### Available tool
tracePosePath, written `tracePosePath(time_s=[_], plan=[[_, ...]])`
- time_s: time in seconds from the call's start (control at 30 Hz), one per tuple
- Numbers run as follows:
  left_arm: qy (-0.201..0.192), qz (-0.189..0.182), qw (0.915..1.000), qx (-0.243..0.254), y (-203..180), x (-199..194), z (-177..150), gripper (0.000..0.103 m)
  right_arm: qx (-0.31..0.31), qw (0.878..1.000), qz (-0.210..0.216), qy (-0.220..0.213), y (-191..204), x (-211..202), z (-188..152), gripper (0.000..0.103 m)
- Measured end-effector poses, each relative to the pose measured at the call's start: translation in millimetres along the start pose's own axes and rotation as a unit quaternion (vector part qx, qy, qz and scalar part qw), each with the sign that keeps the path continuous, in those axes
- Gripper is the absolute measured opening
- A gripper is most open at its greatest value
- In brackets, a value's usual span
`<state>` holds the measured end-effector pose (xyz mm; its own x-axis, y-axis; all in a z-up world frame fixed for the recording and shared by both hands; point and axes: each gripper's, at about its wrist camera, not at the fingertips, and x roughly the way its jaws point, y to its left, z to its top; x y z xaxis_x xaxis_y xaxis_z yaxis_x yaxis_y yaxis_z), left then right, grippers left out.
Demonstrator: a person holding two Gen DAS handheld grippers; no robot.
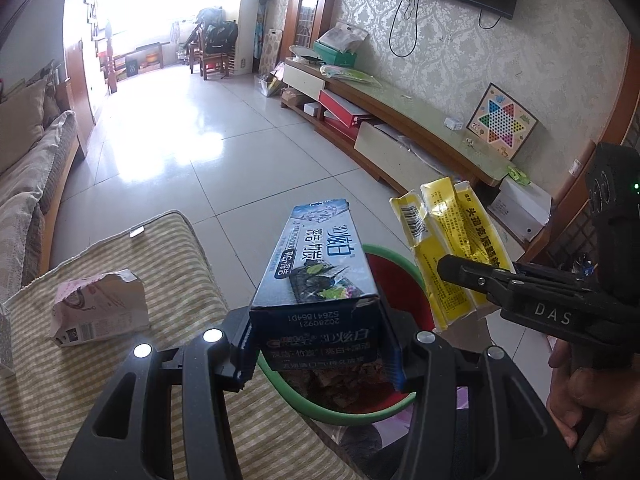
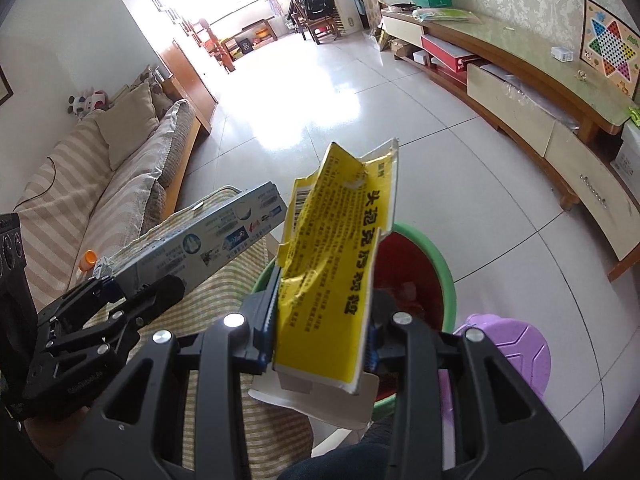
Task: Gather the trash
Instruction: 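Lift the yellow wrapper and blue-white carton and carry them over the red bin, then open both grippers over the red bin to drop the wrapper and carton, then move both tools back over the table toward the pink bag and white milk carton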
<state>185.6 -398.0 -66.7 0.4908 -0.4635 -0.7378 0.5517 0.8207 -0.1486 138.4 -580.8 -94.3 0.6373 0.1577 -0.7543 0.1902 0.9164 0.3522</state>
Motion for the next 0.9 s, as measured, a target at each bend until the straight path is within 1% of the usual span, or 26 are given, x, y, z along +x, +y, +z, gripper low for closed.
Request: tracePosePath(time_s=[0.17,0.27,0.3,0.33,0.4,0.5,0.63,0.67,0.7,0.73,0.77,0.8,0.83,0.87,0.9], plan=[[0.01,-0.003,0.9999,0.001,-6.5,13.5,-0.5,0.047,0.005,1.0,-0.003,0.008,-15.1,10.0,1.1,0.033],[0.021,-0.002,0.9998,0.0,-8.1,21.8,-0.5,0.049,0.009,1.0,-0.005,0.012,-20.0,14.7,0.1,0.033],[0.026,0.0,0.9997,-0.002,-8.6,24.6,-0.3,0.063,0.009,1.0,-0.005,0.014,-21.4,16.3,0.3,0.033],[0.024,0.002,0.9997,-0.003,-8.2,25.1,-0.4,0.079,0.009,1.0,-0.006,0.015,-22.0,18.2,0.8,0.033],[0.015,0.004,0.9999,-0.007,-6.2,23.0,-0.3,0.088,0.01,1.0,-0.006,0.017,-23.1,20.0,1.3,0.033],[0.014,0.005,0.9997,-0.018,-1.6,22.2,-0.1,0.091,0.008,1.0,-0.006,0.019,-22.5,21.1,0.7,0.033],[0.008,0.013,0.9992,-0.036,9.5,18.8,0.7,0.092,0.005,1.0,-0.007,0.024,-20.2,23.7,1.4,0.034],[0.007,0.014,0.9991,-0.039,10.1,17.9,1.7,0.092,0.004,1.0,-0.007,0.025,-19.1,24.2,1.3,0.036],[0.006,0.015,0.999,-0.041,12.7,16.3,2.1,0.092,0.005,1.0,-0.007,0.025,-18.8,23.6,0.8,0.045],[0.003,0.016,0.999,-0.042,13.9,14.6,2.0,0.091,0.003,1.0,-0.009,0.024,-18.4,23.3,1.0,0.059],[0.001,0.017,0.9989,-0.043,15.0,12.6,2.1,0.092,0.001,1.0,-0.011,0.021,-17.1,22.4,0.9,0.068],[-0.001,0.018,0.9989,-0.043,16.1,10.4,2.5,0.092,-0.001,1.0,-0.013,0.017,-15.4,20.8,1.0,0.083],[-0.002,0.018,0.9988,-0.044,17.3,8.3,2.4,0.092,-0.002,1.0,-0.015,0.012,-13.6,18.9,1.3,0.088],[-0.004,0.019,0.9988,-0.045,18.7,6.0,2.0,0.092,-0.003,1.0,-0.017,0.009,-12.2,17.5,1.8,0.089],[-0.006,0.02,0.9987,-0.046,20.5,3.1,1.5,0.092,-0.003,1.0,-0.017,0.009,-10.7,16.7,2.9,0.092]])
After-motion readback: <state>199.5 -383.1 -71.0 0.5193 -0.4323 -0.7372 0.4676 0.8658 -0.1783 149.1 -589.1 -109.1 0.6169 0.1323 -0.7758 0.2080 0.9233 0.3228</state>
